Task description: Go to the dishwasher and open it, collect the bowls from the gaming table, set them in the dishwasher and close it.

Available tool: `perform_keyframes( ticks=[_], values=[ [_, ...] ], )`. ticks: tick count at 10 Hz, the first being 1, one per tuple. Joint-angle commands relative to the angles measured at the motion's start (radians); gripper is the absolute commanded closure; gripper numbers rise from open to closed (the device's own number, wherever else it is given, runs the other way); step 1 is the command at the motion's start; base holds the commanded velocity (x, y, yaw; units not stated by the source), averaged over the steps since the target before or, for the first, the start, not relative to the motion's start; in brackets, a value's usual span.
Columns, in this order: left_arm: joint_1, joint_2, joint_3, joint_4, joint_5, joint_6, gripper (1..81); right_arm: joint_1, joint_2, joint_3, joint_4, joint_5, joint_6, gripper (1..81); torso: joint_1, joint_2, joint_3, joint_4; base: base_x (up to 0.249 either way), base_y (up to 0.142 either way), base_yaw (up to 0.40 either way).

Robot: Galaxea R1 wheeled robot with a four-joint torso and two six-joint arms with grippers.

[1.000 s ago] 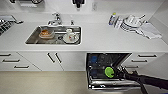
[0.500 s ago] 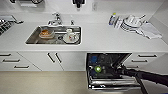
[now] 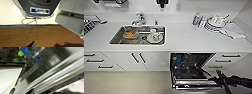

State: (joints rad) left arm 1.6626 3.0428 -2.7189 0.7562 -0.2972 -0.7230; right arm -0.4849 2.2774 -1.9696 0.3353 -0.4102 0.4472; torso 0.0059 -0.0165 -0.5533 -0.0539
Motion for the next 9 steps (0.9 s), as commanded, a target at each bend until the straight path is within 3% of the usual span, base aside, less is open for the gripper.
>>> perform_keyframes(
  ticks=[1,2,5,9],
  values=[
    [0.050,0.005,0.005,-0.049,0.069,-0.001,1.0,-0.063,-0.146,0.113,0.019,-0.173,0.005,1.0,0.000,0.000,0.000,0.000,0.000,0.000,0.000],
    [0.050,0.005,0.005,-0.061,0.067,0.000,1.0,-0.131,-0.158,0.117,0.021,-0.171,0.005,1.0,0.064,-0.100,0.000,0.000,0.000,0.000,0.000],
    [0.044,0.004,0.005,-0.100,0.063,-0.001,1.0,-0.284,-0.145,0.103,0.037,-0.160,0.005,1.0,0.081,-0.128,0.000,0.000,0.000,0.000,0.000],
    [0.036,0.002,0.005,-0.193,0.064,-0.001,1.0,-0.433,-0.045,-0.004,0.071,-0.136,0.005,1.0,0.168,-0.269,0.000,0.000,0.000,0.000,0.000]
  ],
)
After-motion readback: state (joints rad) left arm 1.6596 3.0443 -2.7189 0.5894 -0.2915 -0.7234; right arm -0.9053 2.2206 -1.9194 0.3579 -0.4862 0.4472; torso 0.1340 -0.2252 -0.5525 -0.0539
